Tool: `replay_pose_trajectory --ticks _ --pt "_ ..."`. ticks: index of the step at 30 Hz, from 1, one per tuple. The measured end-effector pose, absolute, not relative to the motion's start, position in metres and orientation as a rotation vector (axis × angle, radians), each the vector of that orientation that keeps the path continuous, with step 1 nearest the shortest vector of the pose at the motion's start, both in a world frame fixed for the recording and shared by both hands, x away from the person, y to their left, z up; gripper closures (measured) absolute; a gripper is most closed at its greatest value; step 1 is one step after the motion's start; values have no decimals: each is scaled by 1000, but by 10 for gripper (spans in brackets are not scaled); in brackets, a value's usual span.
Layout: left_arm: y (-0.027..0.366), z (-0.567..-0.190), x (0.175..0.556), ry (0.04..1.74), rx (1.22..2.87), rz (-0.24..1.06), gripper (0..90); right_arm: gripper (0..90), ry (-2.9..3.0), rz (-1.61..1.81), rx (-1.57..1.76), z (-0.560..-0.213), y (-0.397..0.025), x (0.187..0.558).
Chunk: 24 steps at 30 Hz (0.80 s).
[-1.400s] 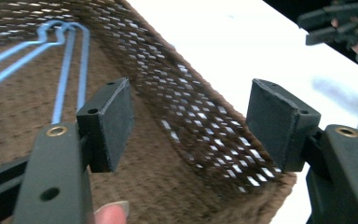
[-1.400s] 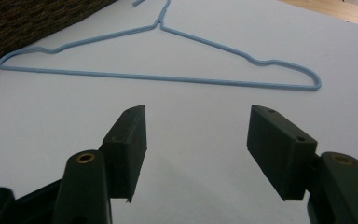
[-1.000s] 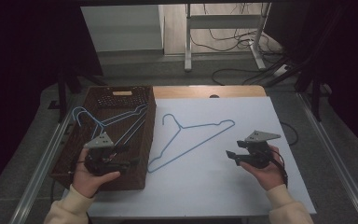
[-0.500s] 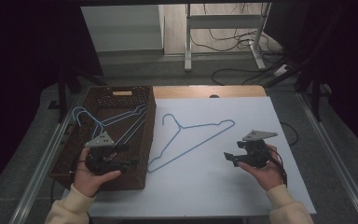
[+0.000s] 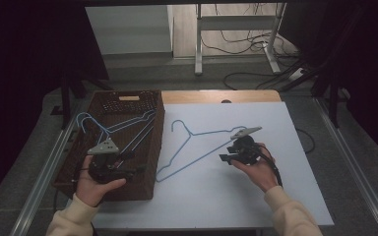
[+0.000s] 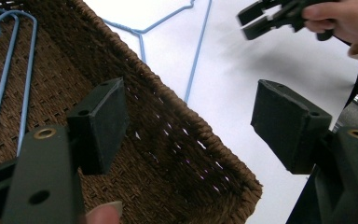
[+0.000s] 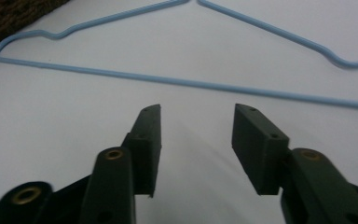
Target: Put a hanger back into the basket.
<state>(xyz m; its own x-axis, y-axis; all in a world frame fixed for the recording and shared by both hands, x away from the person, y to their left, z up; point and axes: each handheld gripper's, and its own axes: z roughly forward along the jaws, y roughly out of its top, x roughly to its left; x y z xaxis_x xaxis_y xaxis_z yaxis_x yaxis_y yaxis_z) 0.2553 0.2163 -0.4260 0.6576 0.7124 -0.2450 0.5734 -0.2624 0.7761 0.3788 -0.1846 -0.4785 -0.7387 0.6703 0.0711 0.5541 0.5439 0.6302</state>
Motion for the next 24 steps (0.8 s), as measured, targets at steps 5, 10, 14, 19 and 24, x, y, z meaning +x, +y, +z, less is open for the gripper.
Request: replay_pose_trajectory --ticks 5,10,14,19,24 --pt "215 -427 257 1004 1958 188 269 733 2698 932 1015 -488 -149 397" --pt "214 -428 257 995 1965 179 264 852 2724 874 985 -494 -129 404" --pt "214 -427 257 997 1965 183 261 900 2708 863 981 -499 -115 413" --pt "215 -427 257 995 1962 183 261 900 2713 866 990 -504 -108 419" --pt "216 -428 258 996 1964 181 260 900 2738 817 1013 -513 -104 422"
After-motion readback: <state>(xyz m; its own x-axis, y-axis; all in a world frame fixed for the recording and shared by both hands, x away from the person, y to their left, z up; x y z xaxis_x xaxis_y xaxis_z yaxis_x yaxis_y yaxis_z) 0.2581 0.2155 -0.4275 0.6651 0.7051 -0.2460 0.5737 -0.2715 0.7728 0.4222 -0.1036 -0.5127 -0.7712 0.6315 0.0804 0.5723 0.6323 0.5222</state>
